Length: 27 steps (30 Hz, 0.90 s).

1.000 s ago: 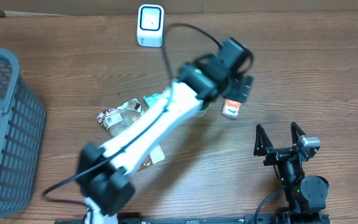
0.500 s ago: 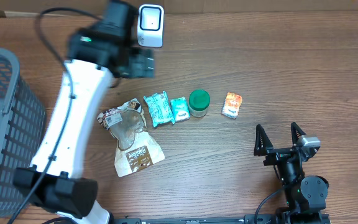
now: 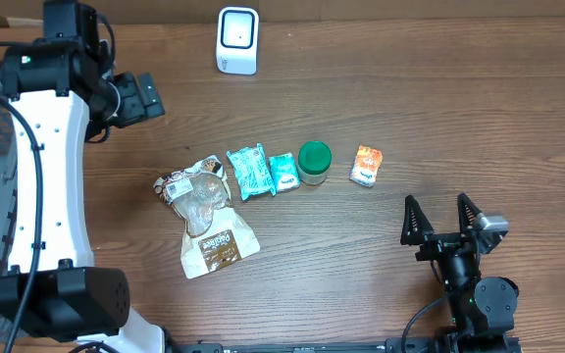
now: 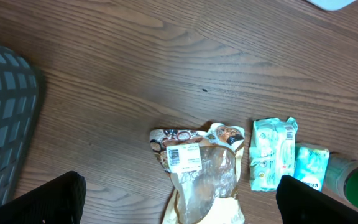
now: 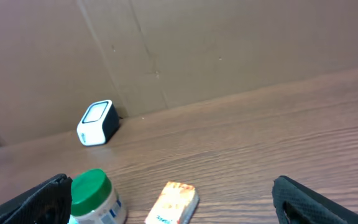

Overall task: Scan the item barcode
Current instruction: 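Reach the right gripper toward the orange tissue pack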

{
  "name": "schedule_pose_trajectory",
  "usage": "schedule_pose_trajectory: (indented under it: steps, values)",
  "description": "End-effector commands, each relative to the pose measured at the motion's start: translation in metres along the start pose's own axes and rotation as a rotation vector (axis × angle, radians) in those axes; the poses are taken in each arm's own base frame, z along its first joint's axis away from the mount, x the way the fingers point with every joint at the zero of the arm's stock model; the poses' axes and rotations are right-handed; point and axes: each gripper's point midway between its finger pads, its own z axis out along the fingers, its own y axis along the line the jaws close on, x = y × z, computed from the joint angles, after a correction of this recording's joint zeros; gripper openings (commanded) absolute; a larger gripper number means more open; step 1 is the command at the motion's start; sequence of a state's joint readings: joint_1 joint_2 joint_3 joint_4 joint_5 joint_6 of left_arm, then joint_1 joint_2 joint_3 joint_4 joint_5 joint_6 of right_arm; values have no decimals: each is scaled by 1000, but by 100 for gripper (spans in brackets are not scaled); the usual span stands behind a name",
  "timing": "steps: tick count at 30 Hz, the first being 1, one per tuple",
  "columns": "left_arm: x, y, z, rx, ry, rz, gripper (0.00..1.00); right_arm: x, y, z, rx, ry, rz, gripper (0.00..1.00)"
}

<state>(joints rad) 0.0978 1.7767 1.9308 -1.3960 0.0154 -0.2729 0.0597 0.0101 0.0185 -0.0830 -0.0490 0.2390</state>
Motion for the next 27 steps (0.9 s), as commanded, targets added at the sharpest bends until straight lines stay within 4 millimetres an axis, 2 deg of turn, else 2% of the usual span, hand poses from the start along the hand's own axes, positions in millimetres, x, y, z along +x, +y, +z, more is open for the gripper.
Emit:
schedule_pose_trajectory:
  steps: [1, 7, 16, 20, 23, 27]
  values:
    - [-3, 4, -7, 23, -14, 13, 100, 3, 1, 0, -14, 6, 53, 100]
    - [-8, 2, -7, 31, -33, 11, 99, 4, 23, -1, -130, 44, 52, 100]
    - [-12, 1, -7, 35, -49, -5, 100, -39, 54, 3, -206, 117, 61, 100]
    - [-12, 1, -7, 35, -49, -5, 100, -62, 63, 18, -200, 201, 77, 100]
    - [-12, 1, -7, 35, -49, -5, 100, -77, 69, 36, -180, 288, 91, 100]
    - [-12, 1, -7, 36, -49, -5, 100, -78, 71, 65, -158, 416, 119, 100]
